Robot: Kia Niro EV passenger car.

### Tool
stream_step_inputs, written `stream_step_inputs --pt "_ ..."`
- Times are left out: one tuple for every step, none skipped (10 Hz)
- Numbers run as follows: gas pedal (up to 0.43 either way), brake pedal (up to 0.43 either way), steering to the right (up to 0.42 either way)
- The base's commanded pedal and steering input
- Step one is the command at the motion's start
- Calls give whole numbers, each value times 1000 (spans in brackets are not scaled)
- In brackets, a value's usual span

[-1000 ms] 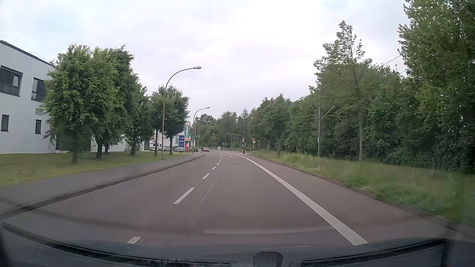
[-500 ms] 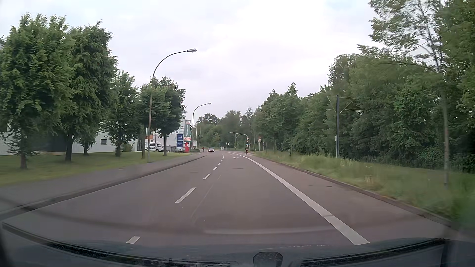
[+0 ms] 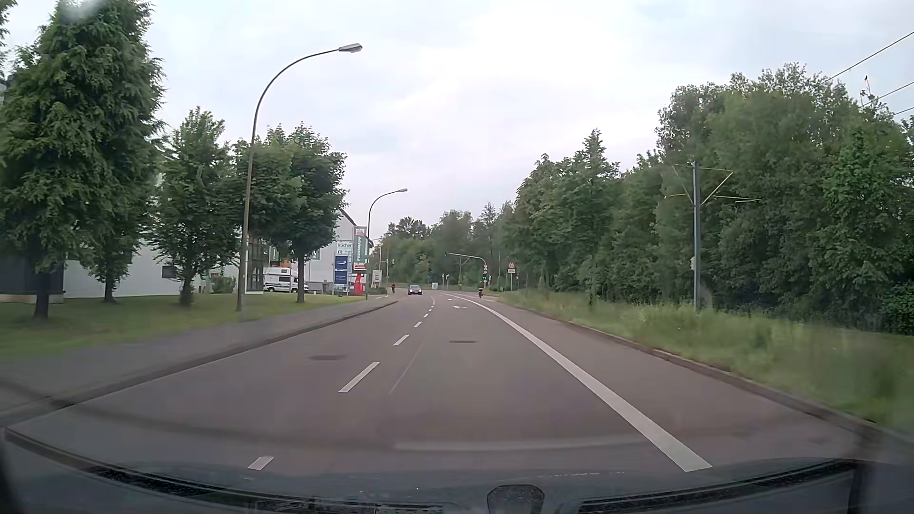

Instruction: Follow the waypoints while adhering to traffic rules and regulations

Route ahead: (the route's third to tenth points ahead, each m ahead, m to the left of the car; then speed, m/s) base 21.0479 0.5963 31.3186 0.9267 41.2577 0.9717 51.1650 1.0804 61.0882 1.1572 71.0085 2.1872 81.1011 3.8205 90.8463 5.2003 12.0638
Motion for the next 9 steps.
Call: stream_step_inputs --pt "79 0 -8" --pt "79 0 -8" --pt "79 0 -8" --pt "79 0 -6" --pt "79 0 -4" --pt "79 0 -4" --pt "79 0 -4" --pt "79 0 -4" --pt "79 0 -4"
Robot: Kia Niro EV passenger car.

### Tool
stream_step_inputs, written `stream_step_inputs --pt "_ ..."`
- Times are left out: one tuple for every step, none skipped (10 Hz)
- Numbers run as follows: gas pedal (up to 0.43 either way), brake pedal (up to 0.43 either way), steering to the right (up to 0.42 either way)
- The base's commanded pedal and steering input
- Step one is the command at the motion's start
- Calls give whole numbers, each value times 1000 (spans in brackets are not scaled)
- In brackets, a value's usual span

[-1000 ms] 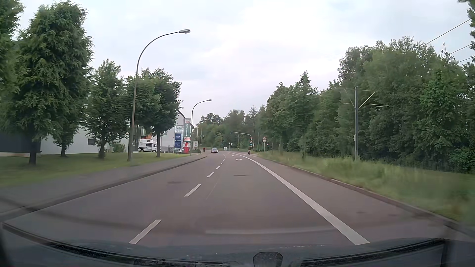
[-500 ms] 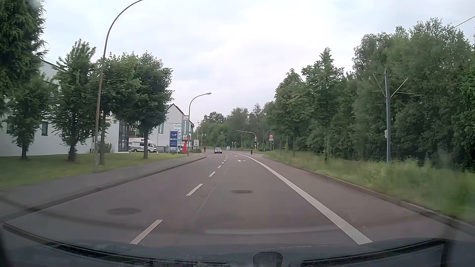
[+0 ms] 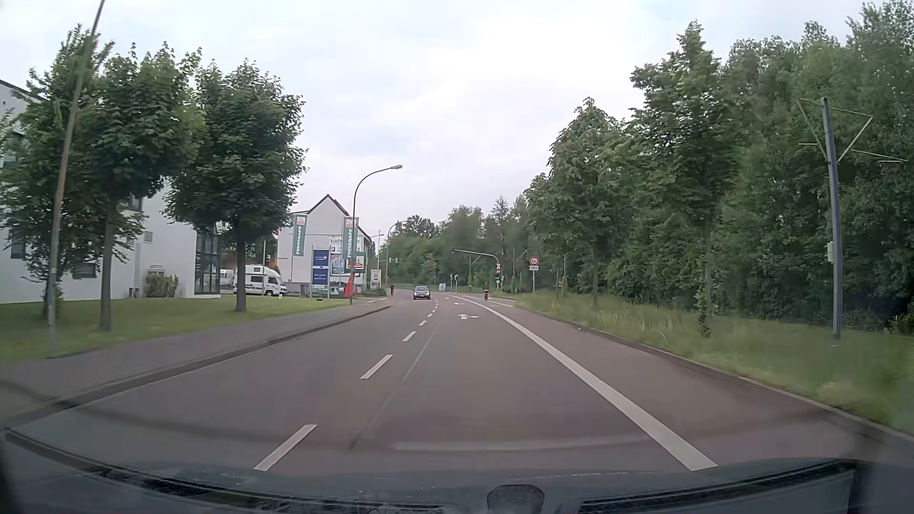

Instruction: Follow the waypoints while adhering to traffic rules and regulations

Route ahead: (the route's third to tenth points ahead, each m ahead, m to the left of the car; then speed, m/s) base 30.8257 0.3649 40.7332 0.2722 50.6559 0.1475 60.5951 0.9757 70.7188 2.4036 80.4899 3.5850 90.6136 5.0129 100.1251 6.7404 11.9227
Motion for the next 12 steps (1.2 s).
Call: stream_step_inputs --pt "79 0 -4" --pt "79 0 -4" --pt "79 0 -5" --pt "79 0 -5" --pt "79 0 -5" --pt "79 0 -5" --pt "79 0 -6" --pt "79 0 -5" --pt "79 0 -5" --pt "79 0 -5" --pt "79 0 -5" --pt "79 0 -5"
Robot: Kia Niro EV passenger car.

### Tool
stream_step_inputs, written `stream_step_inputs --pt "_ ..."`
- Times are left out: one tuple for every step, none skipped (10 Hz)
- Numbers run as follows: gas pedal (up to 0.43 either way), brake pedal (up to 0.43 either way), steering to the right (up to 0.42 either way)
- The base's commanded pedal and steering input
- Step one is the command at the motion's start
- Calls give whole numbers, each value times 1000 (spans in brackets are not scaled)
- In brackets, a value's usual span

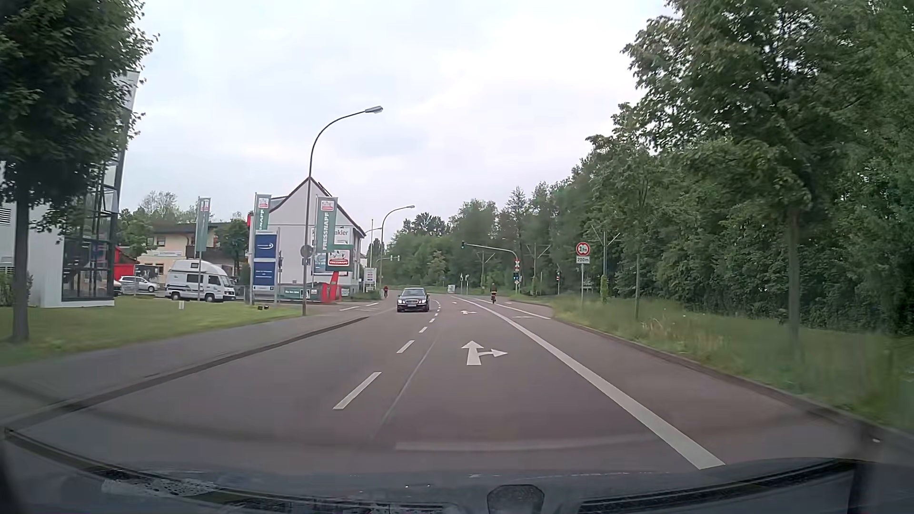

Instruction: Follow the waypoints while adhering to traffic rules and regulations

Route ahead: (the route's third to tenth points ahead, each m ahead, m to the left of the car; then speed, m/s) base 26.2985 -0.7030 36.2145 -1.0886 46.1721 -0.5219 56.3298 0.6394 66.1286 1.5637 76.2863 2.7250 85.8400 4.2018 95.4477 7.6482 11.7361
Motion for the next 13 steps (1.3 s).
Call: stream_step_inputs --pt "87 0 -4" --pt "87 0 -4" --pt "87 0 -4" --pt "87 0 -4" --pt "87 0 -4" --pt "87 0 -4" --pt "87 0 -3" --pt "87 0 -3" --pt "87 0 -3" --pt "87 0 -3" --pt "87 0 -4" --pt "87 0 -3" --pt "87 0 -2"
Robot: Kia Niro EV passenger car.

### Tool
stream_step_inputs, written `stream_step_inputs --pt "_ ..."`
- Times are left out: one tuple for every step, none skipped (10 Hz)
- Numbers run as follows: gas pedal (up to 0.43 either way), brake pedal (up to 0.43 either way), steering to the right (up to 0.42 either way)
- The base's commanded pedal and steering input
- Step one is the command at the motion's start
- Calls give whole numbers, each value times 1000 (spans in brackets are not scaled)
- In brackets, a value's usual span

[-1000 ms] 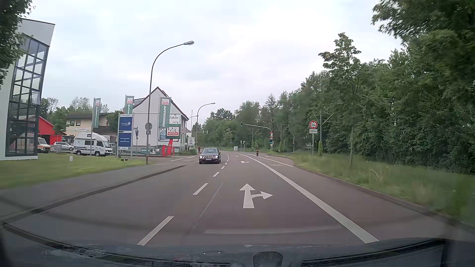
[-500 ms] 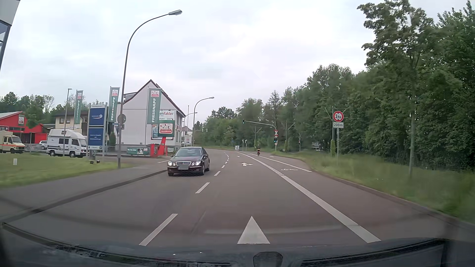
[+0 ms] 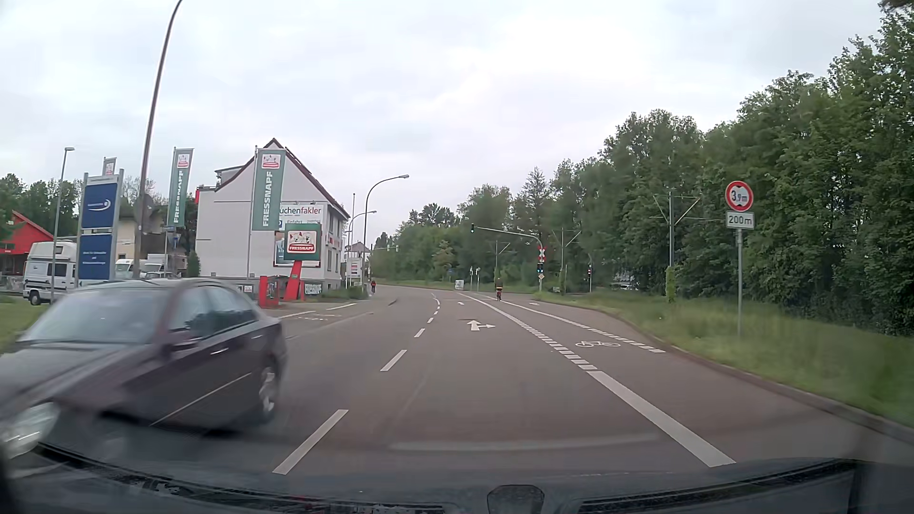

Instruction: Follow the waypoints while adhering to traffic rules and regulations

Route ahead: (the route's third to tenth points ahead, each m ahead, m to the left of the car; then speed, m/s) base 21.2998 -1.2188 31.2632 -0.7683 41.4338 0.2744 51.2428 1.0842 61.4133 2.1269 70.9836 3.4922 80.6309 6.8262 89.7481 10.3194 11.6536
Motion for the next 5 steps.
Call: stream_step_inputs --pt "87 0 3" --pt "87 0 4" --pt "87 0 4" --pt "87 0 3" --pt "87 0 3"
